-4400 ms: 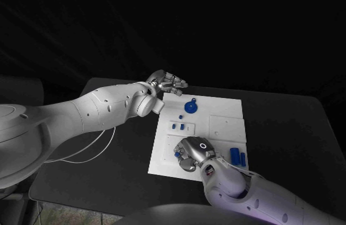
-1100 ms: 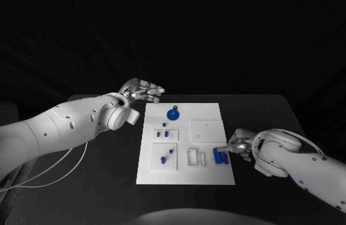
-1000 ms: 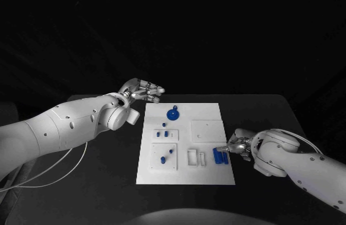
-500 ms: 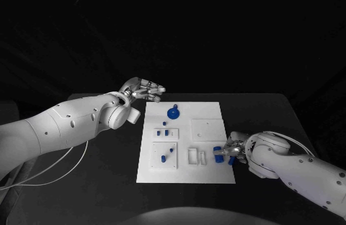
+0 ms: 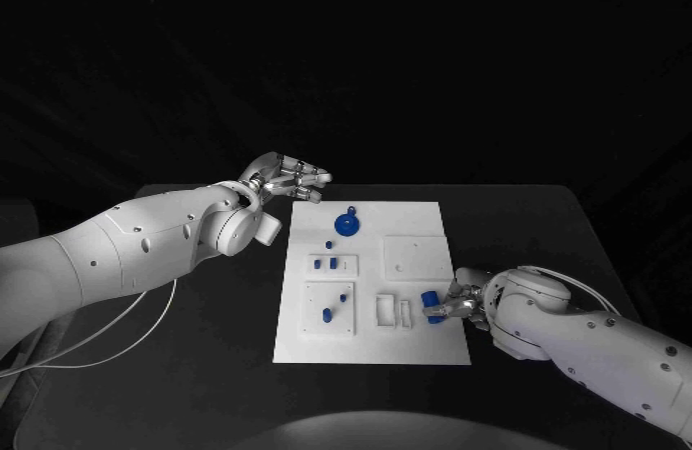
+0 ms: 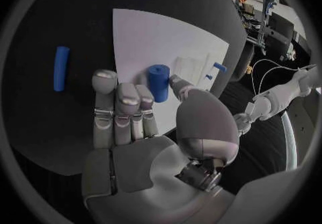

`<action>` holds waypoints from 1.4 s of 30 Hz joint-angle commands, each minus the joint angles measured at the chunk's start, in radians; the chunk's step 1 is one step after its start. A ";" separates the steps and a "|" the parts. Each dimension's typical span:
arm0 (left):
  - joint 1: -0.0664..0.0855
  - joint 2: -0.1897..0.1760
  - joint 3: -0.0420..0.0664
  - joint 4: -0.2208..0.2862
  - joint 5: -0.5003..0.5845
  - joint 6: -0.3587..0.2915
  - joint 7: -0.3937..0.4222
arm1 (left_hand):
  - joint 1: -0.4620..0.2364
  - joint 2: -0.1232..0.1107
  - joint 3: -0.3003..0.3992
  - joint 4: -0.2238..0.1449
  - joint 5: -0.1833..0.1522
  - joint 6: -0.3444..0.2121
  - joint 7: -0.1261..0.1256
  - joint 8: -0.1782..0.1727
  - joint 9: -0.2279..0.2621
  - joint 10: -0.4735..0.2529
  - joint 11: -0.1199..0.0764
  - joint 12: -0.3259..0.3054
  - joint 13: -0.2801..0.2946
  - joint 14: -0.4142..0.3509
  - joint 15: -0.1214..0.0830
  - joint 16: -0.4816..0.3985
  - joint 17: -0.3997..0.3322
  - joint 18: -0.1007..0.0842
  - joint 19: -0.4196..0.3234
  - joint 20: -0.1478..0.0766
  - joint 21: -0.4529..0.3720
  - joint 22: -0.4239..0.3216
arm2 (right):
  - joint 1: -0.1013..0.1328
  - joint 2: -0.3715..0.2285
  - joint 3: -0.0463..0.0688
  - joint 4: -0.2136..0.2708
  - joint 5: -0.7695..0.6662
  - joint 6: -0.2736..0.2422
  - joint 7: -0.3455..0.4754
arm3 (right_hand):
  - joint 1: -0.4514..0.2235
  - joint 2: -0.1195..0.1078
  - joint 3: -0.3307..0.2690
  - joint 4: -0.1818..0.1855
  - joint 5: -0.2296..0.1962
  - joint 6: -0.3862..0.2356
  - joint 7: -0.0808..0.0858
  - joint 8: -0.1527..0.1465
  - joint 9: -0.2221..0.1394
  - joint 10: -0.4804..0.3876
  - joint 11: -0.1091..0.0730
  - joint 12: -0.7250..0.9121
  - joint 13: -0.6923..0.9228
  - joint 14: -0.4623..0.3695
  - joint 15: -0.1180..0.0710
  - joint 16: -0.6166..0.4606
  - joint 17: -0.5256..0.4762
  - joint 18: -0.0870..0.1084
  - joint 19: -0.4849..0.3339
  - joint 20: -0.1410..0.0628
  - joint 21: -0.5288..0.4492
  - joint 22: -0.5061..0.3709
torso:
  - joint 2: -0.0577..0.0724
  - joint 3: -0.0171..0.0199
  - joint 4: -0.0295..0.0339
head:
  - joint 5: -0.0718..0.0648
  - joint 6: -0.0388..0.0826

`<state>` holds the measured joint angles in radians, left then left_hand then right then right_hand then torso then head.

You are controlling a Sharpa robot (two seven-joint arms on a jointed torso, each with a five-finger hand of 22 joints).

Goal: Assemble the parts on the task board

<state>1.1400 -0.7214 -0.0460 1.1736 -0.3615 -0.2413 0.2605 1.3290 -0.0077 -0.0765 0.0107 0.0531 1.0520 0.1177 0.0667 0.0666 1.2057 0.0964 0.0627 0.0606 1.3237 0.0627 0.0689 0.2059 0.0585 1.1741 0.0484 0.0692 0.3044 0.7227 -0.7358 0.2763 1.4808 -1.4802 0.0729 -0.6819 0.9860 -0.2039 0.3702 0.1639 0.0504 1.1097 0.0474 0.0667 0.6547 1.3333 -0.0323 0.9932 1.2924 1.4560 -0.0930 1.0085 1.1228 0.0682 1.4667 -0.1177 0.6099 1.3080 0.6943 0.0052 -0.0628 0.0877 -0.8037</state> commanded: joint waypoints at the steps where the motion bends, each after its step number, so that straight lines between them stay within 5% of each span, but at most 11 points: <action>1: 0.000 0.002 0.001 0.002 0.006 0.017 0.004 | 0.000 0.007 -0.002 0.002 0.000 -0.005 0.004 -0.002 0.001 -0.006 0.002 -0.002 0.001 -0.007 0.001 -0.002 0.002 -0.008 0.006 -0.002 0.004 -0.001 | -0.002 0.010 -0.007 -0.010 -0.024 0.008 -0.007 | 0.012 0.001 0.004 -0.008 -0.002 -0.007 -0.002 -0.002 0.003 -0.001 -0.004 -0.002 0.001 0.005 -0.005 -0.006 0.001 -0.007 0.051 -0.005 0.004 0.017 | 0.001 0.0007 -0.0004 | 0.001 -0.001; 6: 0.000 0.003 0.001 0.002 0.006 0.020 0.001 | -0.001 0.009 -0.002 0.003 0.000 -0.005 0.005 -0.002 0.001 -0.006 0.002 -0.002 0.001 -0.007 0.001 -0.002 0.002 -0.007 0.006 -0.002 0.004 -0.005 | -0.002 0.029 -0.021 -0.038 -0.020 -0.016 -0.005 | 0.022 0.026 0.030 -0.044 -0.002 -0.006 -0.002 -0.002 0.013 0.000 -0.004 -0.001 0.002 0.005 -0.005 -0.008 0.001 -0.007 0.051 -0.005 0.003 0.017 | 0.000 -0.0003 0.0008 | 0.000 -0.002; 17: 0.000 0.005 0.000 -0.002 0.006 0.025 -0.005 | -0.001 0.009 -0.002 0.003 0.000 -0.005 0.005 -0.002 0.001 -0.006 0.002 -0.002 0.001 -0.007 0.001 -0.002 0.002 -0.007 0.006 -0.002 0.004 -0.005 | -0.001 0.054 -0.026 -0.085 0.048 -0.041 0.015 | -0.006 0.074 0.116 -0.147 0.010 -0.006 -0.007 -0.003 0.026 -0.001 -0.007 0.002 -0.001 0.006 -0.006 -0.009 -0.002 -0.006 0.051 -0.003 0.008 0.021 | 0.000 -0.0005 -0.0001 | 0.000 -0.004; 23: 0.000 0.005 0.000 -0.002 0.006 0.026 -0.007 | -0.002 0.010 -0.002 0.003 0.001 -0.006 0.006 -0.002 0.001 -0.007 0.002 -0.002 0.001 -0.007 0.001 -0.002 0.002 -0.007 0.007 -0.002 0.004 -0.010 | -0.001 0.056 -0.027 -0.084 0.092 -0.066 0.023 | -0.006 0.130 0.133 -0.248 0.150 0.007 -0.017 -0.003 0.027 -0.002 -0.015 0.006 -0.004 0.005 -0.010 -0.007 -0.007 -0.009 0.051 -0.006 0.010 0.024 | 0.000 -0.0003 -0.0008 | 0.001 -0.005; 27: 0.000 0.004 0.000 -0.002 0.006 0.026 -0.009 | -0.002 0.010 -0.002 0.003 0.001 -0.006 0.006 -0.002 0.001 -0.007 0.002 -0.002 0.001 -0.007 0.001 -0.002 0.002 -0.007 0.007 -0.002 0.004 -0.010 | 0.000 0.048 -0.027 -0.070 0.148 -0.098 0.028 | -0.022 0.158 0.134 -0.304 0.191 0.018 -0.022 -0.002 0.037 -0.001 -0.018 0.006 -0.008 0.004 -0.013 -0.005 -0.010 -0.011 0.051 -0.009 0.011 0.026 | 0.000 -0.0008 -0.0016 | 0.002 -0.005; 42: 0.000 0.001 0.000 0.001 0.006 0.027 -0.013 | 0.000 0.011 0.000 0.001 0.001 -0.005 0.007 -0.002 0.001 -0.007 0.003 -0.002 0.001 -0.007 0.001 -0.002 0.003 -0.007 0.009 -0.002 0.005 -0.015 | 0.025 0.019 -0.026 0.025 0.315 -0.182 0.030 | -0.036 0.174 0.116 -0.324 0.194 0.041 -0.030 -0.003 0.041 0.002 -0.023 0.011 -0.010 0.004 -0.016 -0.005 -0.015 -0.013 0.052 -0.013 0.010 0.028 | 0.000 -0.0014 -0.0015 | 0.001 -0.006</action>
<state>1.1400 -0.7214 -0.0464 1.1710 -0.3609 -0.2276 0.2449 1.3290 -0.0077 -0.0765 0.0107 0.0531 1.0484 0.1214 0.0667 0.0663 1.2021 0.1001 0.0627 0.0606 1.3237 0.0627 0.0689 0.2077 0.0589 1.1778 0.0445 0.0692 0.2900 0.7465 -0.7165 0.2500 1.4967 -1.2237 -0.0770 -0.6575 0.9165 -0.0731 0.4048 -0.0750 0.2481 1.1439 0.0177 0.0610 0.6919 1.3263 -0.0539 0.9984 1.2820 1.4593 -0.1003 1.0021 1.1085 0.0681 1.4668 -0.1252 0.6155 1.3077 0.6943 0.0041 -0.0646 0.0896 -0.8097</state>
